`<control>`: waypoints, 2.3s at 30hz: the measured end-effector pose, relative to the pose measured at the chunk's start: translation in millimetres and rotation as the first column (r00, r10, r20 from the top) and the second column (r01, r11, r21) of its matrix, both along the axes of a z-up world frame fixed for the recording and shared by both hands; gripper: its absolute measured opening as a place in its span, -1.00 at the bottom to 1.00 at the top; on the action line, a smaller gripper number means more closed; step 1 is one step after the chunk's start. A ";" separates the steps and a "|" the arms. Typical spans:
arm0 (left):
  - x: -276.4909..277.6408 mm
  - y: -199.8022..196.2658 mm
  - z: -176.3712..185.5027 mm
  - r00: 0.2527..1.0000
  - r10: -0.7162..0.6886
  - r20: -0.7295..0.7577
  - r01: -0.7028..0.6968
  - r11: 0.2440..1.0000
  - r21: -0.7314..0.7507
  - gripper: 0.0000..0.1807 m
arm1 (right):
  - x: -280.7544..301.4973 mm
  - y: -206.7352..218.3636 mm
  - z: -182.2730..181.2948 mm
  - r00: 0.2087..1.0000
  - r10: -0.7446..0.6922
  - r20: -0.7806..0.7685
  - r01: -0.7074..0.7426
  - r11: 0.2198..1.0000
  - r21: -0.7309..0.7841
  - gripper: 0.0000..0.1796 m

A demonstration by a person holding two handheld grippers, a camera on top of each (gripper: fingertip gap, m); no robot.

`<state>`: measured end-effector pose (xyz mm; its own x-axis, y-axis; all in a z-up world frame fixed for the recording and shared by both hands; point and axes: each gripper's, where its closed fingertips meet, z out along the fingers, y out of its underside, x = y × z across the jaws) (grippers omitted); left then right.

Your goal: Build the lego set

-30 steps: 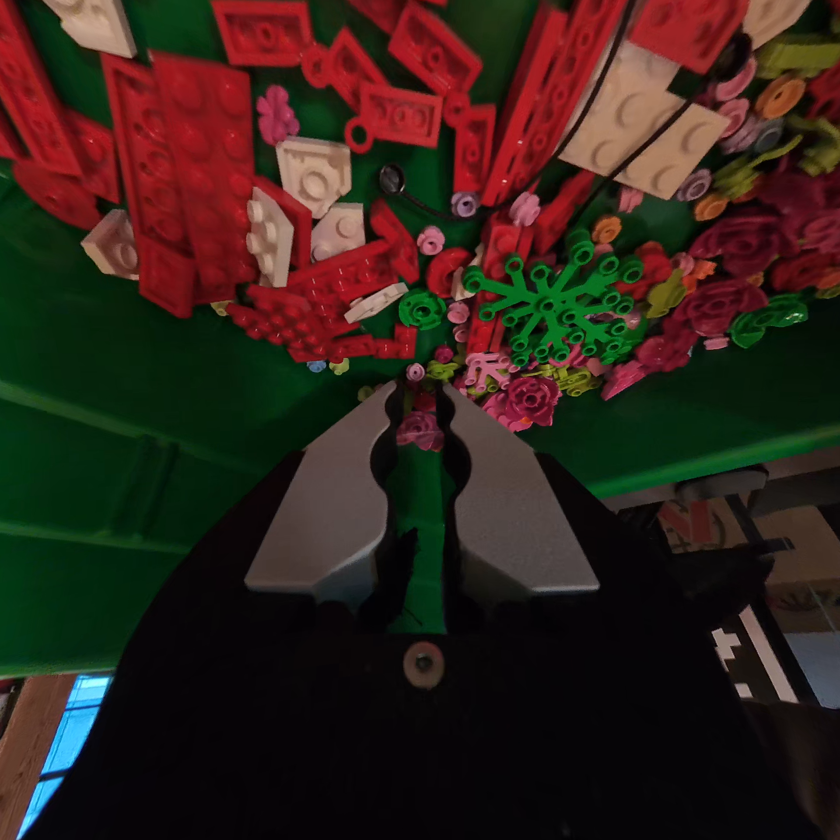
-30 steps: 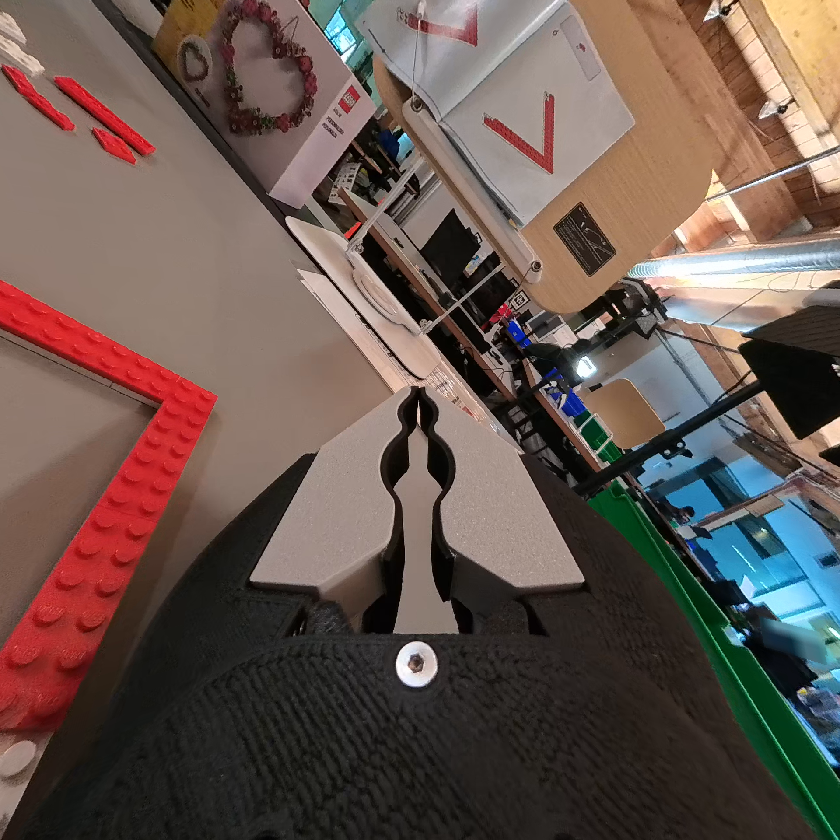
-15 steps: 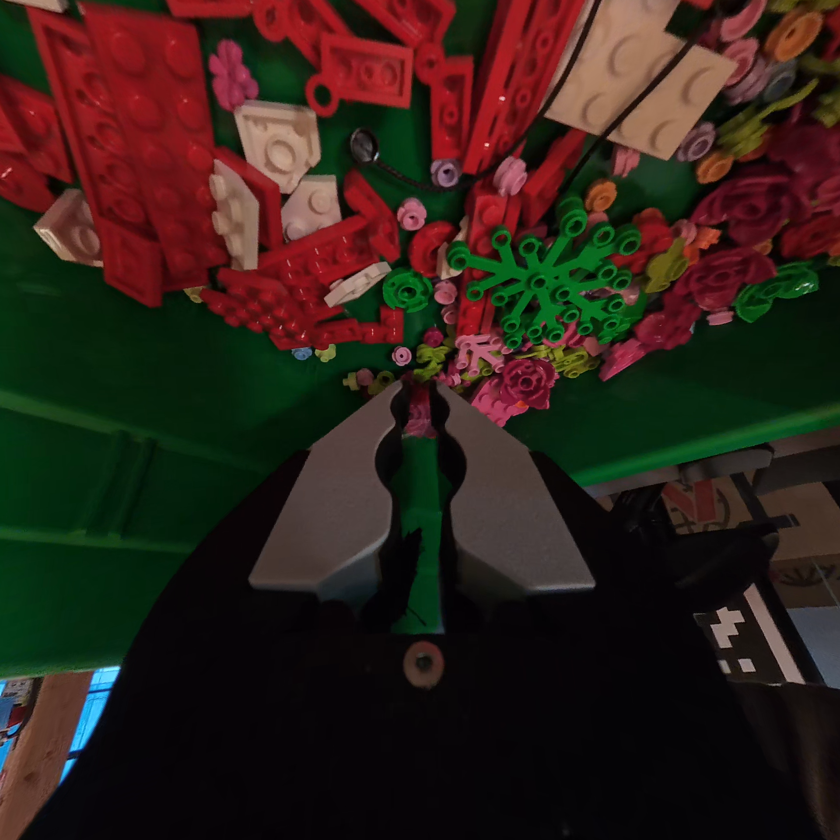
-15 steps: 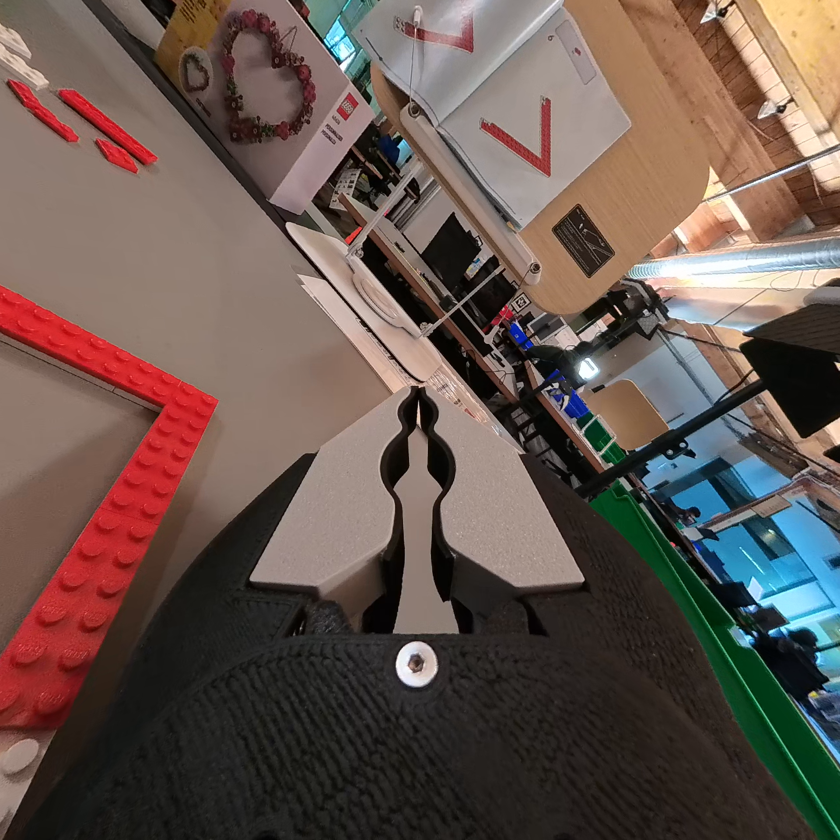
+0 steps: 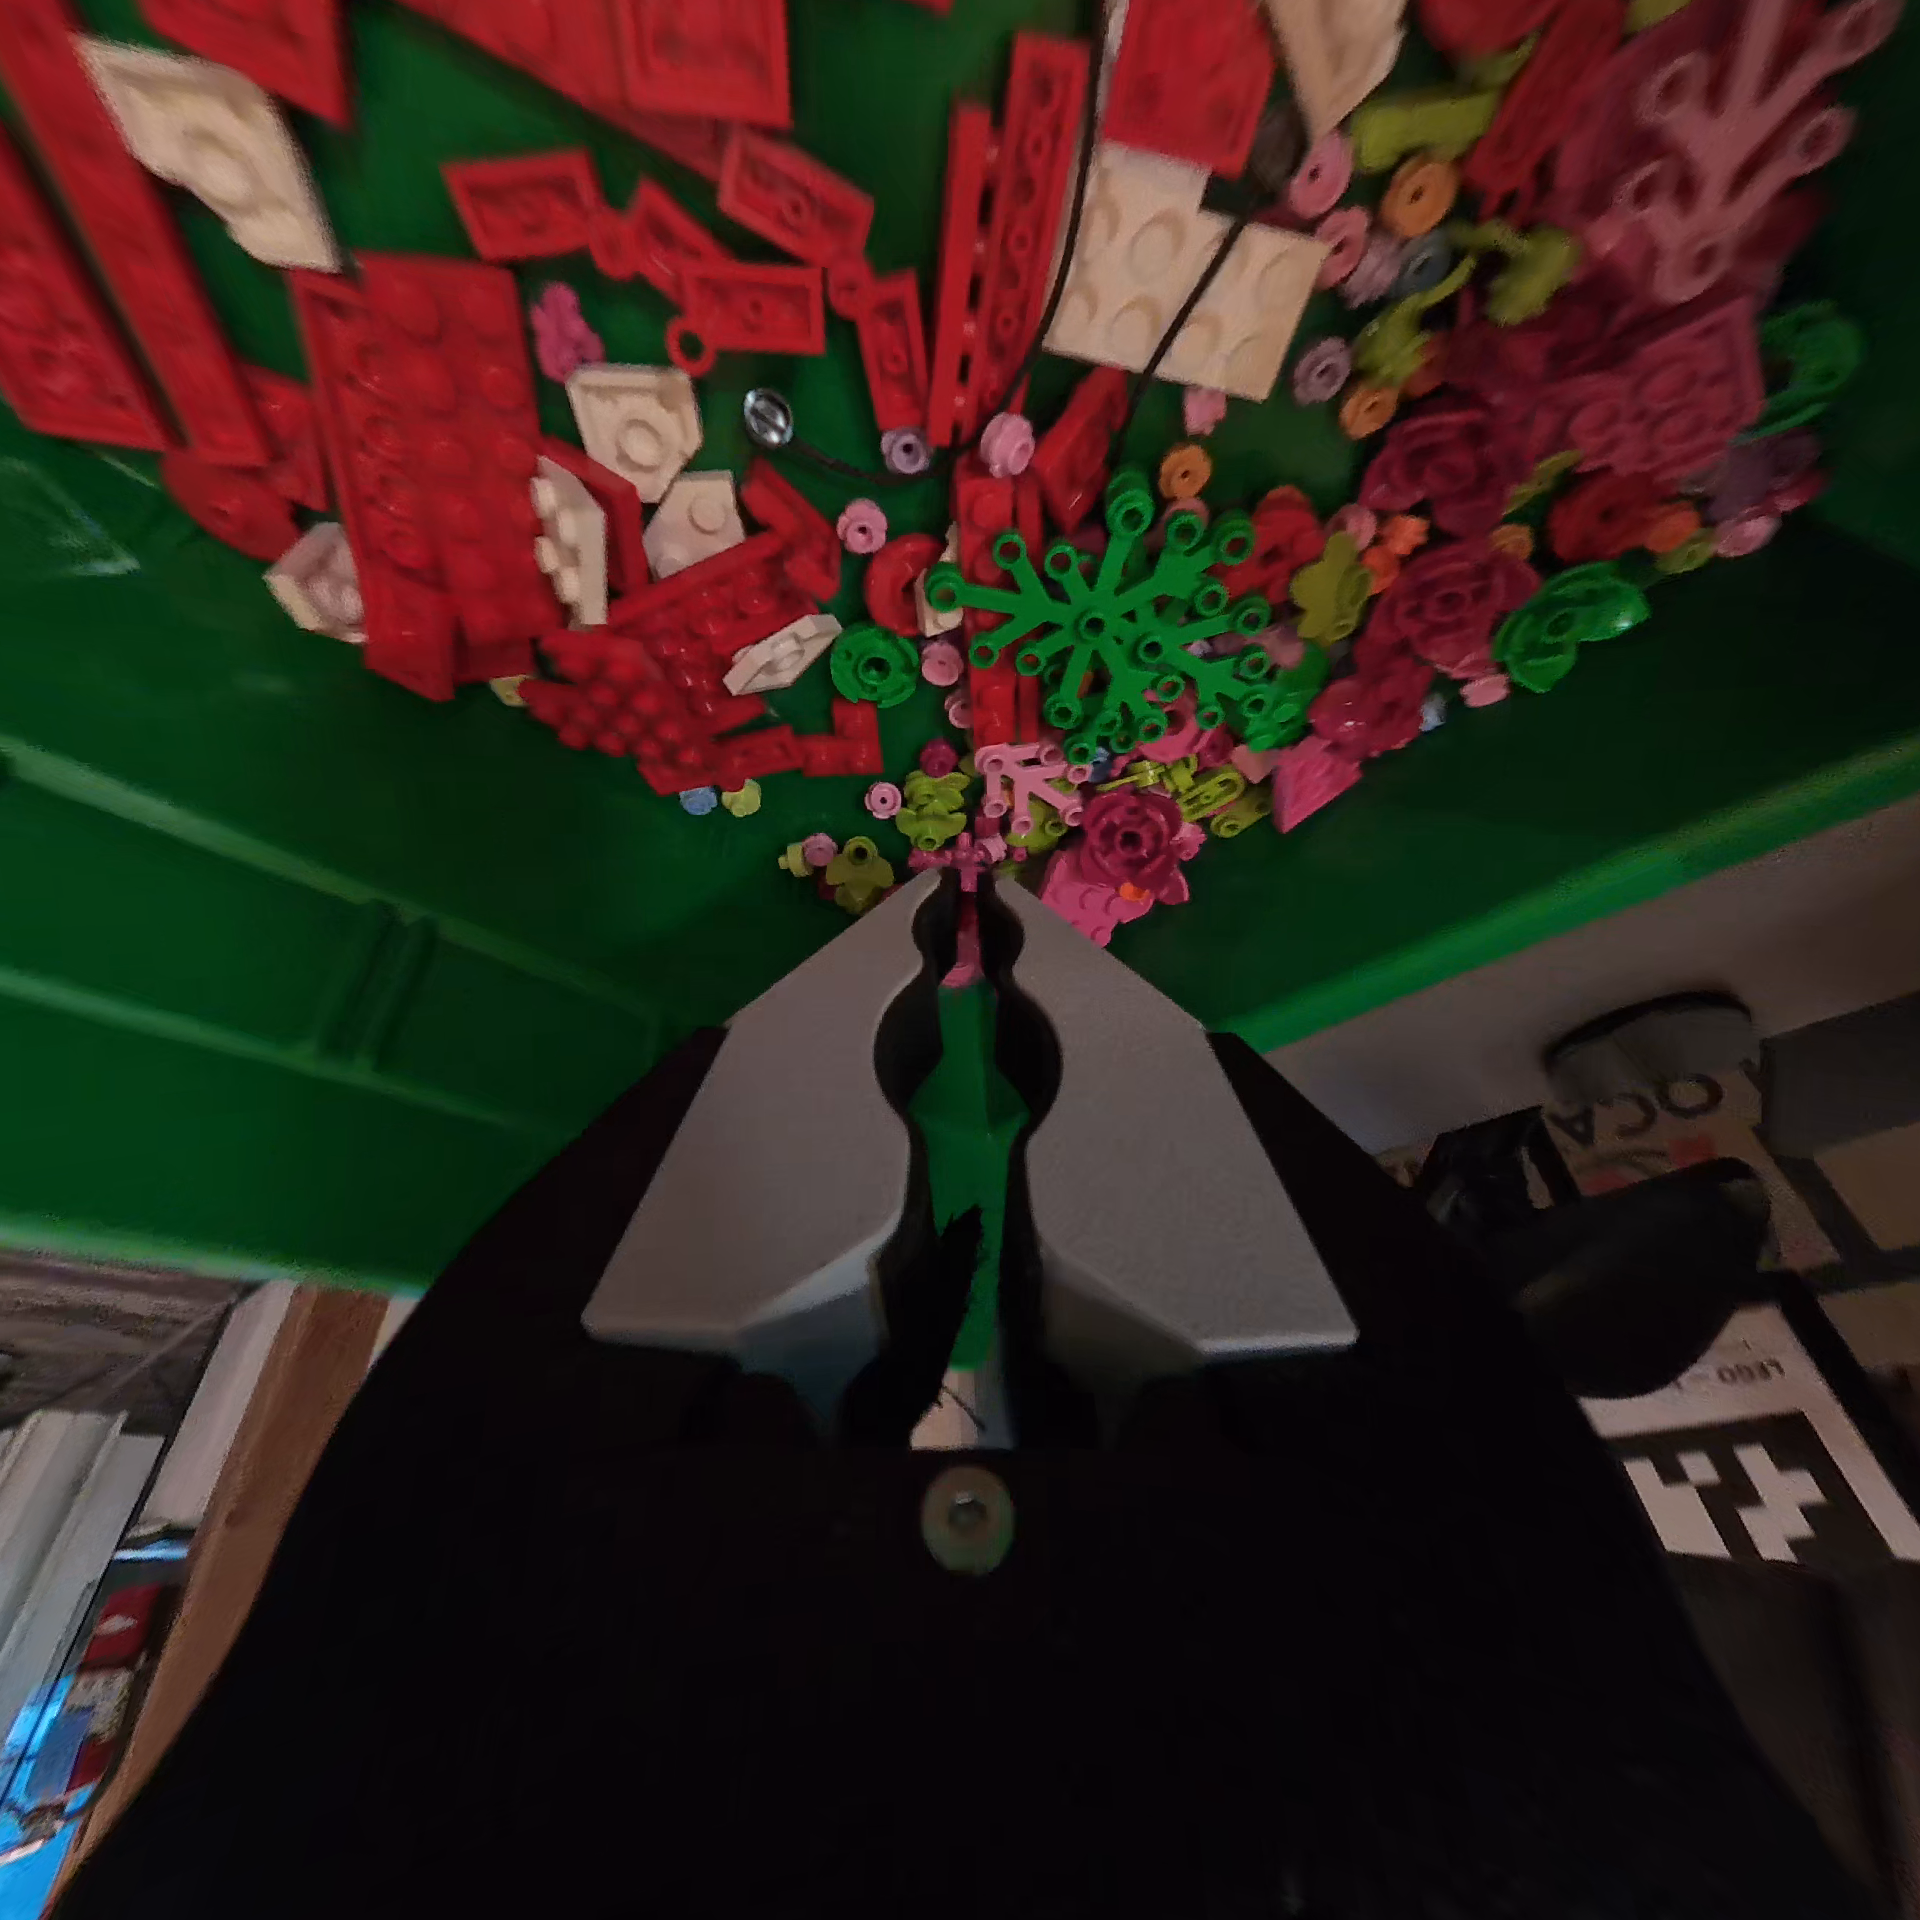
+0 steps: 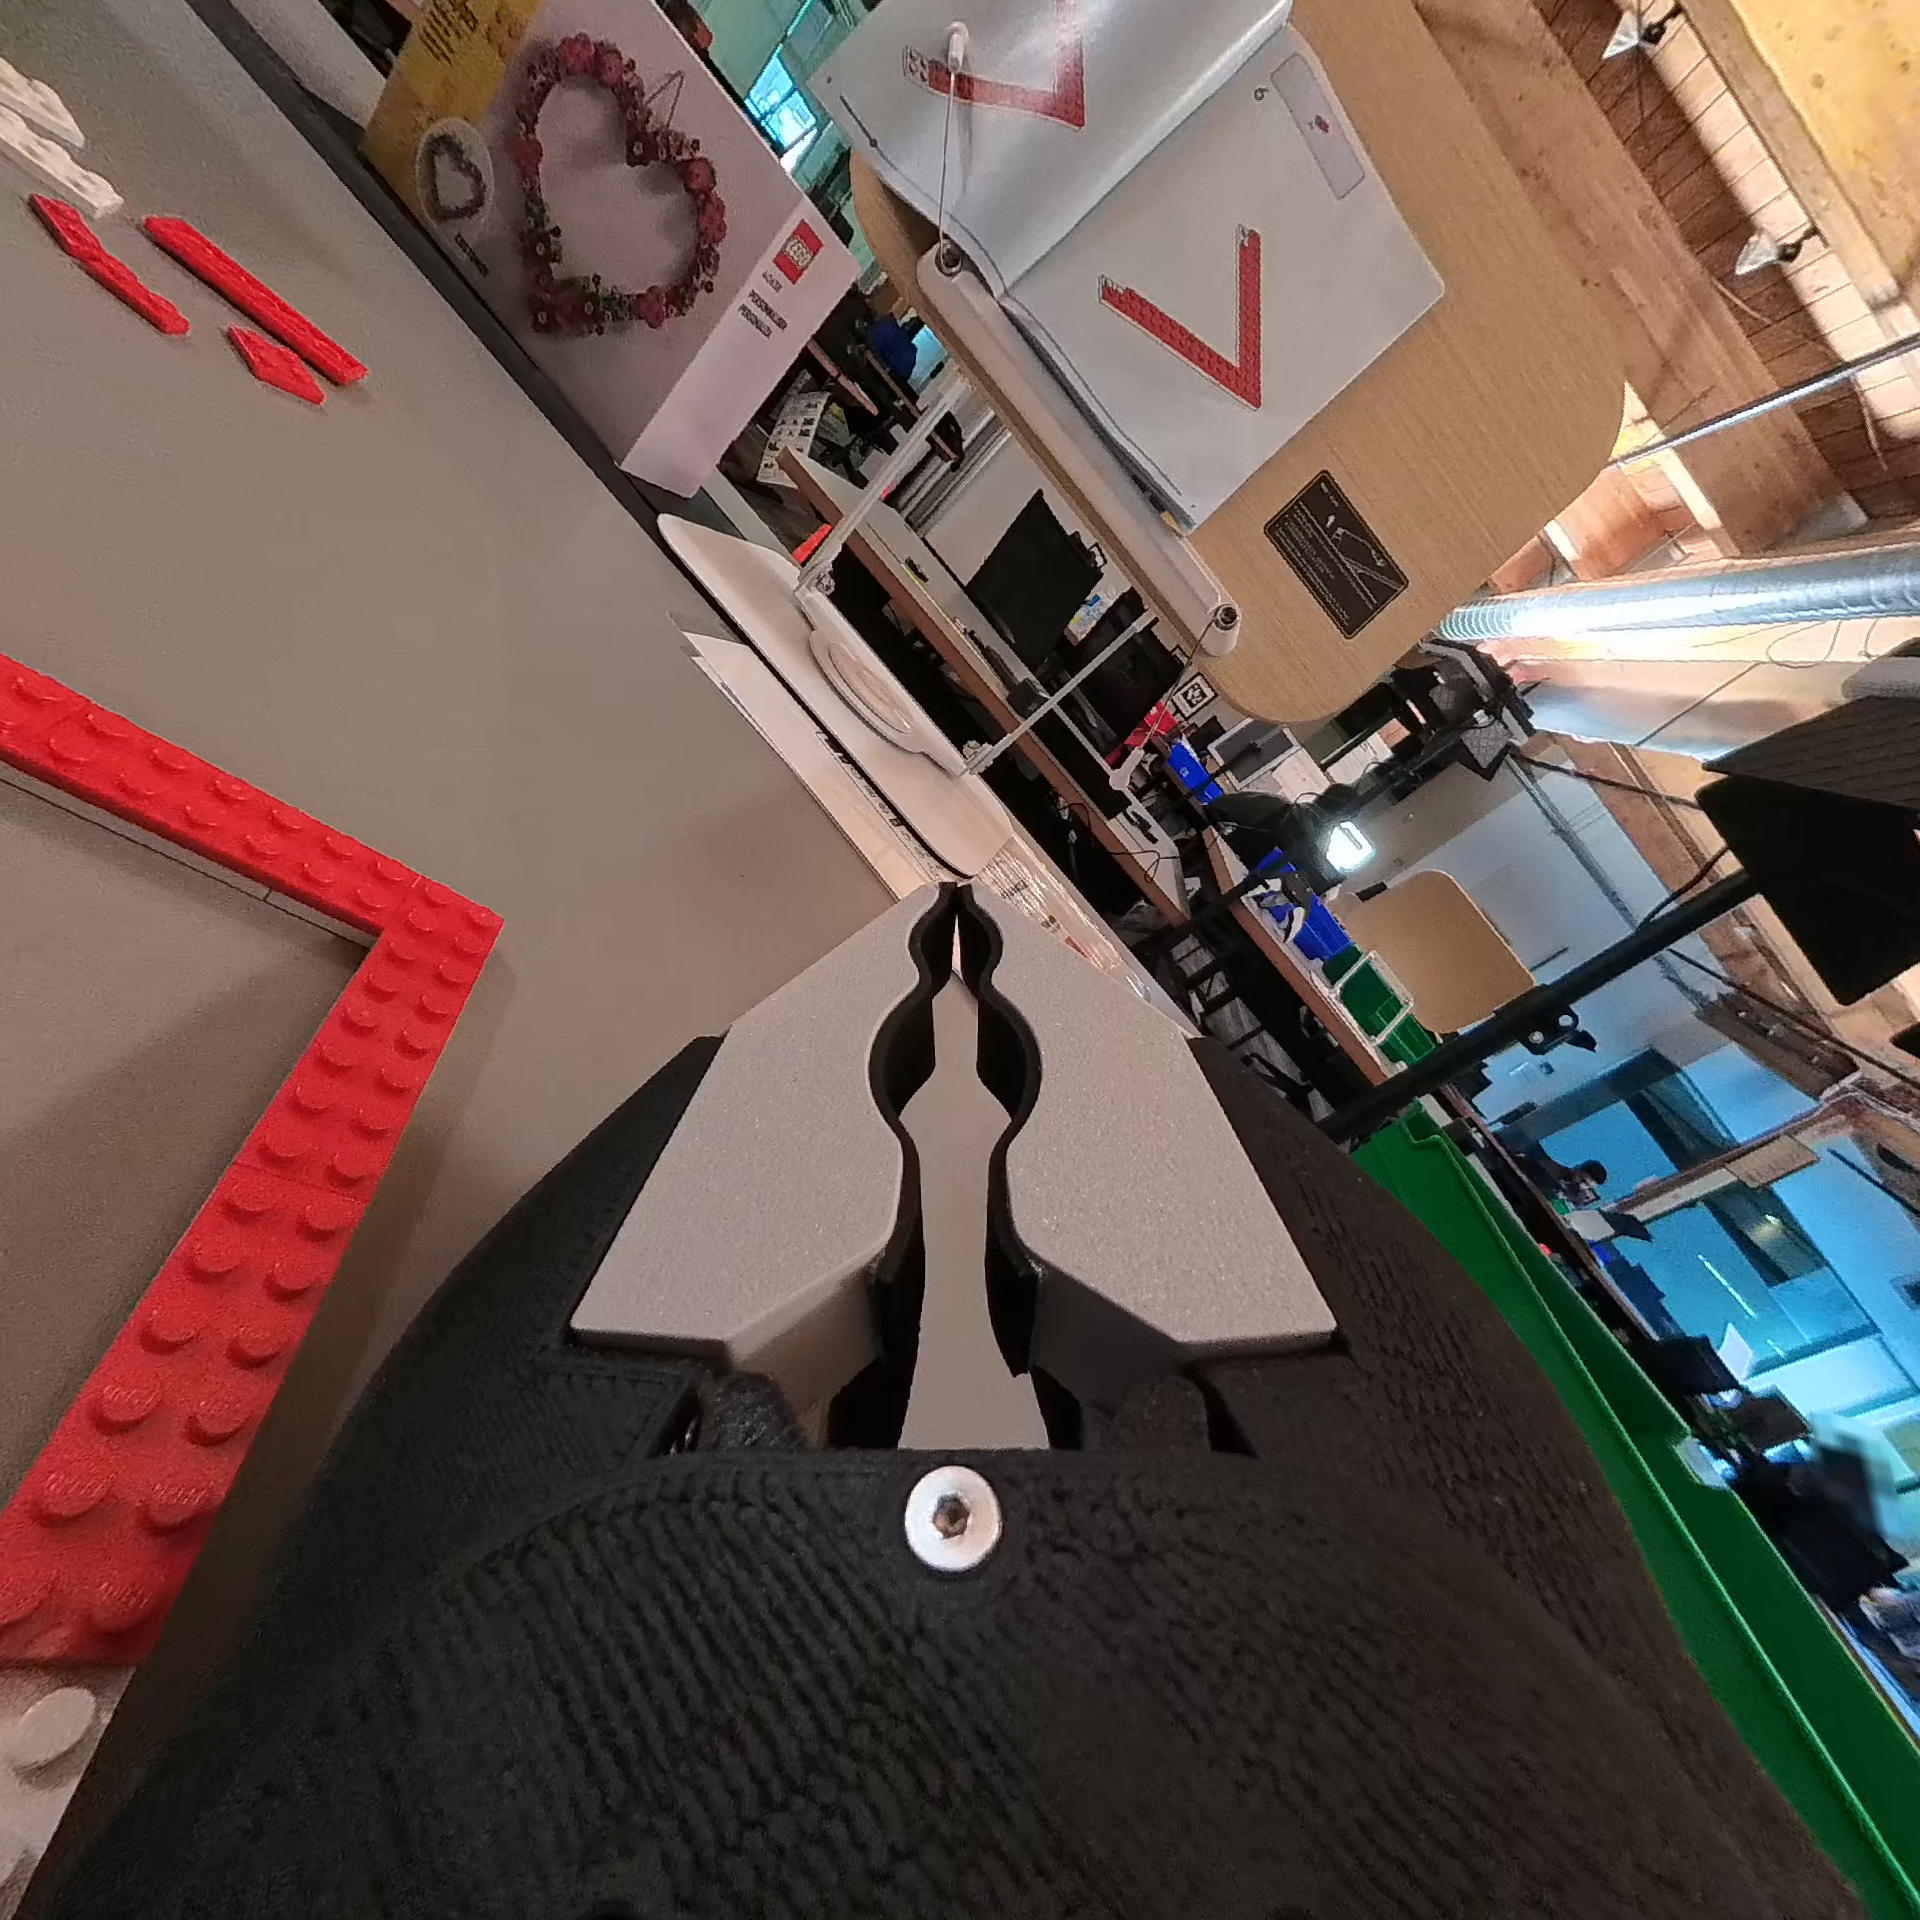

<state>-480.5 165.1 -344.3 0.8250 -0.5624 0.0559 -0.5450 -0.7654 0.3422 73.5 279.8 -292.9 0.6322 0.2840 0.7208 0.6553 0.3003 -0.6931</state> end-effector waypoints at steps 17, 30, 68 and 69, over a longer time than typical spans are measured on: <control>256.3 59.0 152.5 0.829 -0.537 0.156 0.078 0.387 0.919 -0.99 | -41.1 -22.3 4.6 0.954 0.298 -0.037 -0.298 0.955 0.010 -1.00; 366.1 8.3 12.8 0.595 -0.752 -0.284 0.392 -0.037 0.919 -0.99 | -34.6 -34.2 20.8 0.914 0.355 -0.198 -0.351 0.935 0.053 -1.00; 302.2 14.2 107.6 0.789 -0.422 0.446 -0.602 -0.390 0.697 -0.15 | 47.7 10.3 39.9 0.943 0.010 -0.334 0.018 0.997 0.081 -1.00; 295.3 14.9 108.7 0.779 -0.412 0.472 -0.620 -0.395 0.678 -0.14 | 51.4 11.7 40.2 0.939 -0.008 -0.343 0.037 0.996 0.078 -1.00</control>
<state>-185.1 180.1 -235.7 0.9863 -0.1632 -0.0234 0.0177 0.2460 -0.9691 124.9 291.5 -252.8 0.8503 0.2158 0.4800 0.3901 0.3539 -0.8501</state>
